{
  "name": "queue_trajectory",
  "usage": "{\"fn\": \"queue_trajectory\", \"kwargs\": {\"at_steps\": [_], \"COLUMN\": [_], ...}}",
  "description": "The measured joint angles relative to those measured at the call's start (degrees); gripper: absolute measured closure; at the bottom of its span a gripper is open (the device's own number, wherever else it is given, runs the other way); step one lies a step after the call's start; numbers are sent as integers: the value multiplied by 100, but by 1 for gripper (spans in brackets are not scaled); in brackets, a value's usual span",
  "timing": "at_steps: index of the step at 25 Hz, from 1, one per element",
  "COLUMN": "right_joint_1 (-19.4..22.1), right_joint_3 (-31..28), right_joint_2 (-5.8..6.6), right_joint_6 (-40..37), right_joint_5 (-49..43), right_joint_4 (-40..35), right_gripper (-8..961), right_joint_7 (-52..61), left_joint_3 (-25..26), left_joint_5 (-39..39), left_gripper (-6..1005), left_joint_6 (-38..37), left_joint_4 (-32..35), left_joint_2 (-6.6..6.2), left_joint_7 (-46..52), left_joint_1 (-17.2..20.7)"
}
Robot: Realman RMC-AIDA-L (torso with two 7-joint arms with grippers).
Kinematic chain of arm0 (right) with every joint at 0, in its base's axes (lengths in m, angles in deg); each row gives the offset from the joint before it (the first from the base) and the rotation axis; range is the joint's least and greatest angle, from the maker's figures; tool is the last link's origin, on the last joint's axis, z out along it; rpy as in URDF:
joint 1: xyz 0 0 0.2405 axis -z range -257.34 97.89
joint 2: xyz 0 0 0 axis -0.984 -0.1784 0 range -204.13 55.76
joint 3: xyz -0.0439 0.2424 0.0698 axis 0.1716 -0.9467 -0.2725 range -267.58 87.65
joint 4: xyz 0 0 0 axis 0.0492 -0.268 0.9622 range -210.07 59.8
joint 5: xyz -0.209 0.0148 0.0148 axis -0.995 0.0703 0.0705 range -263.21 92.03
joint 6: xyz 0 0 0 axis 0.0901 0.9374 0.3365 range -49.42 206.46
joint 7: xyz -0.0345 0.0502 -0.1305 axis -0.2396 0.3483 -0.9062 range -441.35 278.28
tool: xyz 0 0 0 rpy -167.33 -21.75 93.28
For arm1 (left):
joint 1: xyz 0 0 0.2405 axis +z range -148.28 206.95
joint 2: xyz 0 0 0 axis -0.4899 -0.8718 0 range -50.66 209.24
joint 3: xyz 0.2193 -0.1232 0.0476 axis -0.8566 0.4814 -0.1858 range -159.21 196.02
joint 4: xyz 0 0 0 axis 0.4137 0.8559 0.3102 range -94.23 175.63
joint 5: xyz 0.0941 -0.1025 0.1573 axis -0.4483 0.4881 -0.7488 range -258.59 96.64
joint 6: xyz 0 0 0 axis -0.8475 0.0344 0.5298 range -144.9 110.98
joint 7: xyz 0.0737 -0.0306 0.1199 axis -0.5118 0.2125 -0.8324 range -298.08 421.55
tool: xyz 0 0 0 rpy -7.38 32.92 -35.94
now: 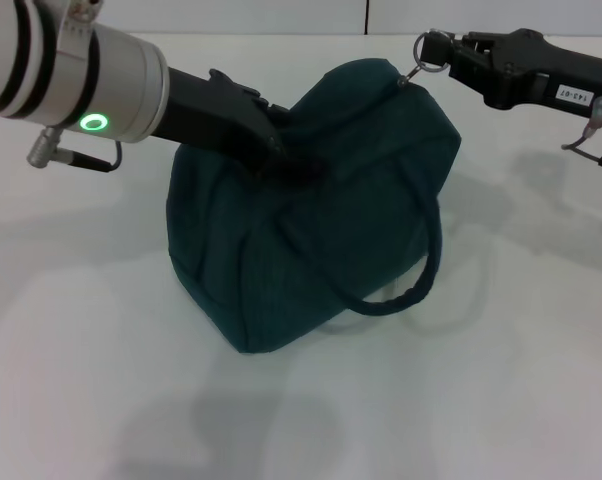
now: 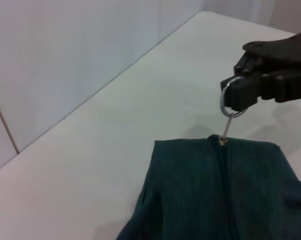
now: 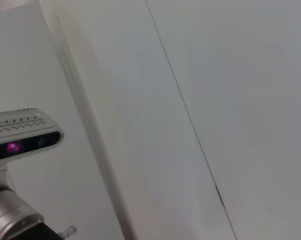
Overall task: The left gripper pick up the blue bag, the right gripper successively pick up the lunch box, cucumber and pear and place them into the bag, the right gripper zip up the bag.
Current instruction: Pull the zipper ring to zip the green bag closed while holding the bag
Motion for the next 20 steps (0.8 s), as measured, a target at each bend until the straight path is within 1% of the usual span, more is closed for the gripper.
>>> {"fn": "queue_trajectory", "kwargs": {"at_steps": [8,13,20], "right_joint_1": [13,17,18], "right_joint_3": [0,0,0], "right_joint_2": [0,0,1], "right_joint_6": [-37,-37,-36], "right_joint_5": [23,30,45], "right_joint_4": [6,6,6], "right_gripper": [870,868,865], "right_joint_7": [-1,-1,2], "left_joint_3": [22,24,25], "left_joint_5": [-9,2,15], "left_gripper": [456,692,788], "left_joint_6": [87,90,90], "left_joint_4": [-2,9,23], "left_joint_2": [6,9,6], "left_joint_7": [-59,-78,-88], "left_joint_1": [112,138,146]}}
